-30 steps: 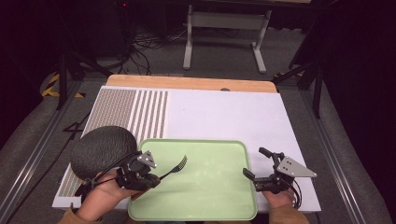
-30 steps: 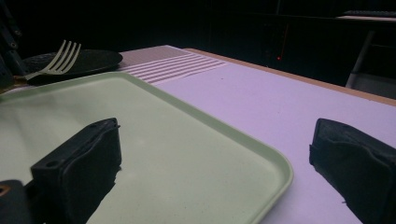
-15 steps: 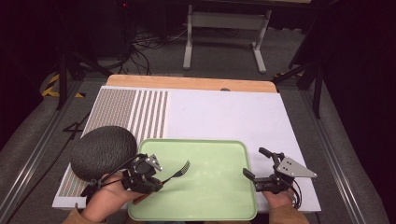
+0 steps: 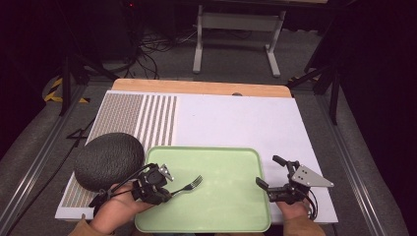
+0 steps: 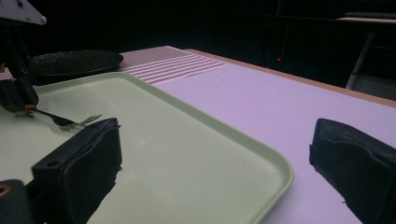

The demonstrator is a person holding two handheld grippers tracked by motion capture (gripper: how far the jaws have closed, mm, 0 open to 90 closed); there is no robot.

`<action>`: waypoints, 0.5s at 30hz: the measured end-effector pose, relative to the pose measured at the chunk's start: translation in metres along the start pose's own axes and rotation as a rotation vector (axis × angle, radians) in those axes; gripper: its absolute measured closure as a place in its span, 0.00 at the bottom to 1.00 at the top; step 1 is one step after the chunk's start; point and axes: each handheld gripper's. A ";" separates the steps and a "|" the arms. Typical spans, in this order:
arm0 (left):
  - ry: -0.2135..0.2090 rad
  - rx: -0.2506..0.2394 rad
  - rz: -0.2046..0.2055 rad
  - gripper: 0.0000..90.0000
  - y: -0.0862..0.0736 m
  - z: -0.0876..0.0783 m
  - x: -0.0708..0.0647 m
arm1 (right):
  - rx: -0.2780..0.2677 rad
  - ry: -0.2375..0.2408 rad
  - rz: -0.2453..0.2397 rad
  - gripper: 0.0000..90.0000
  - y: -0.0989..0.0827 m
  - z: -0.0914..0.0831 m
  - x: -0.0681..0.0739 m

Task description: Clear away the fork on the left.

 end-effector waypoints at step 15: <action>0.000 0.014 0.016 0.82 0.001 0.001 -0.002 | 0.000 0.001 -0.002 0.03 0.000 0.000 0.000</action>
Point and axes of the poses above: each handheld gripper's, and its own axes: z roughly forward along the jaws, y roughly out of its top, x roughly to its left, and after that the axes turned 9 degrees about -z, right-handed
